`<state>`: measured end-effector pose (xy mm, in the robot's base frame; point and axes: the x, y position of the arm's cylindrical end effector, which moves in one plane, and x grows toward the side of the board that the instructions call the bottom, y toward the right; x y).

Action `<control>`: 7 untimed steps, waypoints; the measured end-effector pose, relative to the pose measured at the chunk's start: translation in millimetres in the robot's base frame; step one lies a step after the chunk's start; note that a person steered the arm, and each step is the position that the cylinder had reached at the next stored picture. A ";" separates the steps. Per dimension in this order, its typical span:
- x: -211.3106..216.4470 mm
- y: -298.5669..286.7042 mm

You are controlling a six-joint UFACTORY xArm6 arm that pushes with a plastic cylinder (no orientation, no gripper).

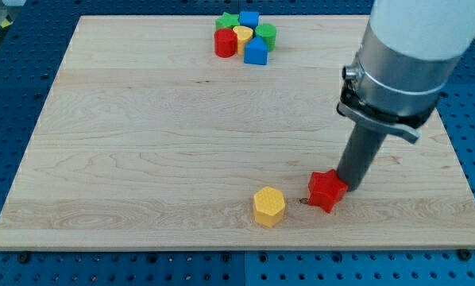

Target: Place the red star above the yellow hexagon

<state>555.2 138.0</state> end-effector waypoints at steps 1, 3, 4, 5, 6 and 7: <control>18.1 13.3; 20.7 -5.0; 8.6 -5.5; 14.0 -5.7; 40.8 1.5; 29.0 -15.7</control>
<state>584.2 122.3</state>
